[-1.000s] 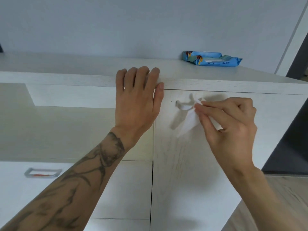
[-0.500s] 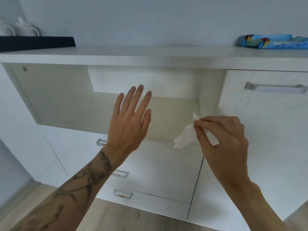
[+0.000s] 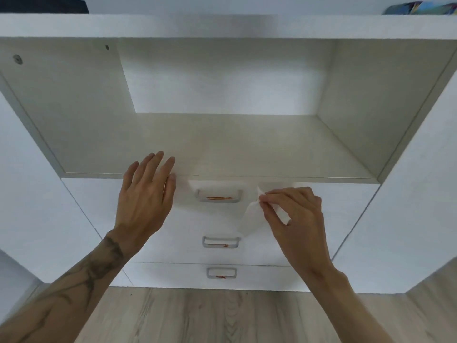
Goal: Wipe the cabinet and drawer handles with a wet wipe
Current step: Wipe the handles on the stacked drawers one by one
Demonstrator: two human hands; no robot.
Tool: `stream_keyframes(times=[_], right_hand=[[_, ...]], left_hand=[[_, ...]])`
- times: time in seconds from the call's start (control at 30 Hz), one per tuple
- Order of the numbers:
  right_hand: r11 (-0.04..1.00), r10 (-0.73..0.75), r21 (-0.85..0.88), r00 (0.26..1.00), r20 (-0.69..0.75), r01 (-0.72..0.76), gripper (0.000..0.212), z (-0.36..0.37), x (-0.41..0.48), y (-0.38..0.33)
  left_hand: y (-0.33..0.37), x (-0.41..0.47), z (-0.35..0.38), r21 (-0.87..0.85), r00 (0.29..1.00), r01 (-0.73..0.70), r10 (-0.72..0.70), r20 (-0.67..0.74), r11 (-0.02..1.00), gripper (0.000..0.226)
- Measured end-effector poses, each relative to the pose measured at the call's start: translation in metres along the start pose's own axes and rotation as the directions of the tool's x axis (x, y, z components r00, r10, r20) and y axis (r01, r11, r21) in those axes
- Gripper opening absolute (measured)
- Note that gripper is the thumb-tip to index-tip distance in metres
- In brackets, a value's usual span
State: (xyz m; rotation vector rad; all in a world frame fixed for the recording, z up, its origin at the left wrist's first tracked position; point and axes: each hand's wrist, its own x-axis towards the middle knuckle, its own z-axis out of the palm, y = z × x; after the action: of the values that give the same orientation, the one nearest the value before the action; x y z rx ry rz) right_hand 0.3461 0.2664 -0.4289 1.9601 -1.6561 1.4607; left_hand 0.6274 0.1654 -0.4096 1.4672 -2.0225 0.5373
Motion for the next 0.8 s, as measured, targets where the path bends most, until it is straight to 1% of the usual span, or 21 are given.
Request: stream_keyframes(times=[0.13, 0.23, 0.3, 0.43, 0.5, 0.63, 0.8], right_hand=[[0.995, 0.090, -0.056, 0.995, 0.032, -0.088, 0.014, 0.024, 0.001, -0.022], [0.987, 0.136, -0.087, 0.990, 0.038, -0.132, 0.014, 0.040, 0.007, -0.029], [0.985, 0.161, -0.070, 0.986, 0.039, -0.158, 0.014, 0.052, 0.009, -0.032], [0.975, 0.221, 0.010, 0.973, 0.069, -0.222, 0.017, 0.066, 0.006, -0.030], [0.975, 0.219, 0.032, 0.975, 0.042, -0.220, 0.020, 0.069, 0.002, -0.028], [0.984, 0.162, 0.071, 0.987, 0.012, -0.163, 0.021, 0.071, -0.002, -0.022], [0.979, 0.175, 0.104, 0.985, -0.009, -0.173, 0.019, 0.076, -0.002, -0.015]], left_hand=[[-0.028, -0.003, 0.024, -0.026, 0.998, -0.054, 0.053, -0.036, 0.998, 0.050], [-0.032, -0.003, 0.043, -0.041, 0.991, -0.049, 0.044, -0.123, 0.998, 0.047], [-0.031, -0.003, 0.054, -0.044, 0.982, -0.032, 0.023, -0.188, 0.999, 0.044], [-0.032, -0.003, 0.071, -0.067, 0.964, -0.032, 0.013, -0.265, 0.997, 0.044], [-0.034, -0.004, 0.077, -0.063, 0.956, -0.041, 0.021, -0.292, 0.997, 0.043], [-0.034, -0.004, 0.083, -0.068, 0.943, -0.046, 0.021, -0.332, 0.997, 0.044], [-0.034, -0.004, 0.089, -0.067, 0.931, -0.048, 0.020, -0.366, 0.997, 0.044]])
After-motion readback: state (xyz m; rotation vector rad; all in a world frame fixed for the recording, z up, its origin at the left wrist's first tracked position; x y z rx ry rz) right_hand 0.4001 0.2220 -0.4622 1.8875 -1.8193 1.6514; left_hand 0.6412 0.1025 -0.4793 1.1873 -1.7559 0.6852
